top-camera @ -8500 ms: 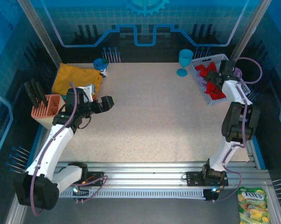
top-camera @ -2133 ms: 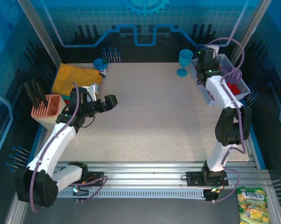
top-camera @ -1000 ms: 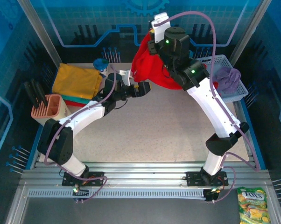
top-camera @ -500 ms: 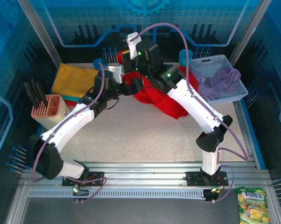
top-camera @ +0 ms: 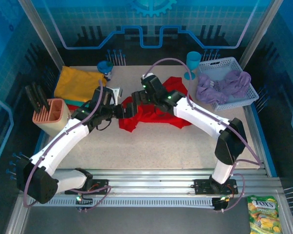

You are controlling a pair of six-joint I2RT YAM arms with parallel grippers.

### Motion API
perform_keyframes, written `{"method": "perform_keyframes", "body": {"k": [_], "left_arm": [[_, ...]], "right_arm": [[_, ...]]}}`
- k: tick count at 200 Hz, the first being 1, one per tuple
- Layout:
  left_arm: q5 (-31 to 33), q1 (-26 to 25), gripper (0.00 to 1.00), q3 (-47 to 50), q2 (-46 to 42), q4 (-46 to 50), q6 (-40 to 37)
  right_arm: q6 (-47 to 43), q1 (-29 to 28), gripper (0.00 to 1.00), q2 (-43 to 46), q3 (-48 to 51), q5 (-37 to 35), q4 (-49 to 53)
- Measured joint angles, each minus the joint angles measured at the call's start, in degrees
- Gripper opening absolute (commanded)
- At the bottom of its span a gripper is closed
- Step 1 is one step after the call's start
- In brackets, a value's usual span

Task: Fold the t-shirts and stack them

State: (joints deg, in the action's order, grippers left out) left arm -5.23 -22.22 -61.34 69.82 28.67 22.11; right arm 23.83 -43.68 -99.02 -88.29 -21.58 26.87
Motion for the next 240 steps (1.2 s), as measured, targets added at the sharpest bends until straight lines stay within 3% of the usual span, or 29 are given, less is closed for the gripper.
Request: {"method": "perform_keyframes", "body": {"k": [43, 118, 183, 240], "left_arm": [[0.48, 3.5, 0.99, -5.09, 4.81, 0.83, 0.0], [-1.05, -1.33, 0.99, -14.12, 19.04, -1.55, -2.05], [-8.35, -1.6, 0.99, -44.24, 44.59, -3.08, -12.44], [-9.64, -1.44, 0.97, -70.79, 67.93, 3.82, -18.18]], "right_arm": [[4.48, 5.11, 0.96, 7.13, 12.87, -1.42, 8.92], [11.04, 8.76, 0.95, 6.12, 23.17, -4.42, 9.4], [10.16, 8.55, 0.95, 4.07, 23.56, -4.9, 6.58], [12.72, 9.33, 0.95, 4.96, 26.36, -4.68, 8.63]]}}
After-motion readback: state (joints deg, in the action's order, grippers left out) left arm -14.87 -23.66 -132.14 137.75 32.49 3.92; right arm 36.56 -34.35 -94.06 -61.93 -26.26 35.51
